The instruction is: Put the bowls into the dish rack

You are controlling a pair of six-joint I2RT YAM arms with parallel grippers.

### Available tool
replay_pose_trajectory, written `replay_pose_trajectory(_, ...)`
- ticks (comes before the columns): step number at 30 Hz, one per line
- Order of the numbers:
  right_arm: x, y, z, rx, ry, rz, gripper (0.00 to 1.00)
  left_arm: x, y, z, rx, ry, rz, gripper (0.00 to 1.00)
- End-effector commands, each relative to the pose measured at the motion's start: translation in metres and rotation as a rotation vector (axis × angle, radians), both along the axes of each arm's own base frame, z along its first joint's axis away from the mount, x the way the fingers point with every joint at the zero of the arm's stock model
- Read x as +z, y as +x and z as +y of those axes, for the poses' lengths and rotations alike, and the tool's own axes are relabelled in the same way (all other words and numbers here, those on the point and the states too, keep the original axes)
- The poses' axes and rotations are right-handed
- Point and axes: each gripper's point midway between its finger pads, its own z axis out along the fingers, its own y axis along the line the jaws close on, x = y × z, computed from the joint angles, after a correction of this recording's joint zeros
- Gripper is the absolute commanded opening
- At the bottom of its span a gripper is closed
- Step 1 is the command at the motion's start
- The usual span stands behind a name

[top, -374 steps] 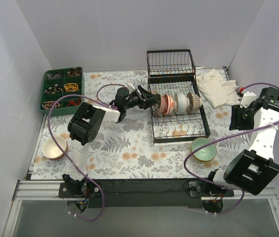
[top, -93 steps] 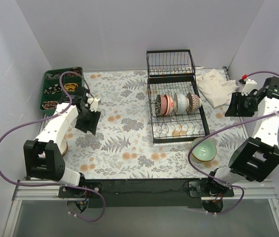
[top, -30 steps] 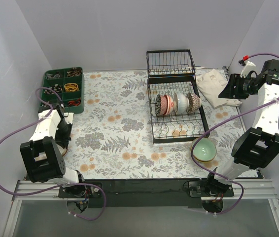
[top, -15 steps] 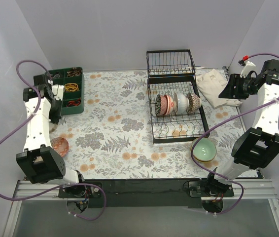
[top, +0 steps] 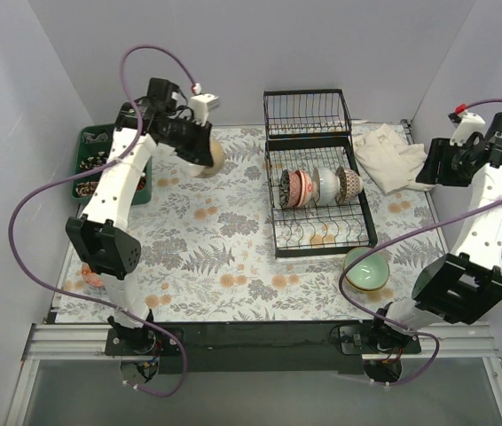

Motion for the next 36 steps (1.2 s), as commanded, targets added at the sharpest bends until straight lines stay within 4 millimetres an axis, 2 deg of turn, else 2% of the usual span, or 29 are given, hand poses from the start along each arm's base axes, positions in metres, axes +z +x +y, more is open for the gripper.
replay_pose_trajectory(1,0.017,-0.023,-0.020,-0.121,-0.100,-0.025,0.59,0.077,-0.030,-0.098,-0.269,-0.422,-0.052,0.00)
replay_pose_trajectory(2,0.017,-0.027,-0.024,-0.142,-0.120,-0.021,0.59,0.081,-0.032,-0.108,-0.280,-0.468,-0.055,0.00)
replay_pose_trajectory(3,0.015,-0.031,-0.027,-0.160,-0.126,-0.013,0.59,0.116,-0.027,-0.120,-0.316,-0.559,-0.213,0.00)
replay_pose_trajectory(4,0.017,-0.035,-0.027,-0.171,-0.136,-0.018,0.59,0.095,-0.038,-0.132,-0.293,-0.632,-0.082,0.00)
replay_pose_trajectory(5,0.016,-0.039,-0.033,-0.197,-0.159,-0.008,0.59,0.097,-0.040,-0.140,-0.291,-0.683,-0.093,0.00)
replay_pose_trajectory(6,0.011,-0.043,-0.036,-0.214,-0.169,0.004,0.60,0.125,-0.038,-0.150,-0.340,-0.762,-0.251,0.00)
replay_pose_trajectory(7,0.011,-0.047,-0.038,-0.238,-0.176,0.009,0.61,0.132,-0.050,-0.161,-0.337,-0.827,-0.218,0.00)
replay_pose_trajectory(8,0.008,-0.050,-0.041,-0.253,-0.186,0.019,0.61,0.119,-0.052,-0.170,-0.339,-0.845,-0.197,0.00)
replay_pose_trajectory(9,0.004,-0.054,-0.043,-0.263,-0.186,0.033,0.61,0.128,-0.055,-0.179,-0.375,-0.885,-0.243,0.00)
replay_pose_trajectory(10,0.003,-0.055,-0.045,-0.269,-0.193,0.033,0.60,0.115,-0.058,-0.195,-0.387,-0.901,-0.189,0.00)
replay_pose_trajectory(11,0.001,-0.058,-0.047,-0.279,-0.198,0.041,0.61,0.109,-0.060,-0.203,-0.362,-0.929,-0.119,0.00)
replay_pose_trajectory(12,0.000,-0.059,-0.048,-0.285,-0.201,0.046,0.60,0.115,-0.061,-0.210,-0.383,-0.977,-0.137,0.00)
replay_pose_trajectory(13,-0.001,-0.060,-0.048,-0.287,-0.202,0.048,0.60,0.103,-0.063,-0.223,-0.386,-0.998,-0.088,0.00)
replay_pose_trajectory(16,-0.002,-0.065,-0.051,-0.299,-0.218,0.057,0.60,0.101,-0.067,-0.245,-0.372,-1.077,-0.033,0.00)
replay_pose_trajectory(17,-0.003,-0.066,-0.051,-0.299,-0.222,0.061,0.60,0.089,-0.063,-0.253,-0.363,-1.078,-0.002,0.00)
replay_pose_trajectory(19,-0.005,-0.070,-0.051,-0.297,-0.229,0.064,0.60,0.092,-0.070,-0.266,-0.382,-1.123,0.011,0.00)
replay_pose_trajectory(20,-0.010,-0.072,-0.050,-0.296,-0.227,0.078,0.60,0.084,-0.068,-0.273,-0.384,-1.132,0.016,0.00)
replay_pose_trajectory(26,-0.022,-0.083,-0.045,-0.292,-0.226,0.099,0.60,0.079,-0.077,-0.312,-0.398,-1.189,0.037,0.00)
replay_pose_trajectory(27,-0.023,-0.084,-0.044,-0.292,-0.224,0.102,0.59,0.067,-0.075,-0.320,-0.390,-1.183,0.059,0.00)
replay_pose_trajectory(28,-0.024,-0.084,-0.044,-0.291,-0.221,0.104,0.60,0.068,-0.078,-0.327,-0.392,-1.195,0.071,0.00)
replay_pose_trajectory(30,-0.028,-0.085,-0.042,-0.284,-0.212,0.111,0.59,0.058,-0.076,-0.336,-0.373,-1.196,0.097,0.00)
replay_pose_trajectory(31,-0.029,-0.085,-0.042,-0.281,-0.212,0.113,0.59,0.047,-0.077,-0.344,-0.365,-1.189,0.117,0.00)
replay_pose_trajectory(36,-0.040,-0.089,-0.039,-0.265,-0.202,0.140,0.59,0.029,-0.079,-0.364,-0.355,-1.183,0.130,0.00)
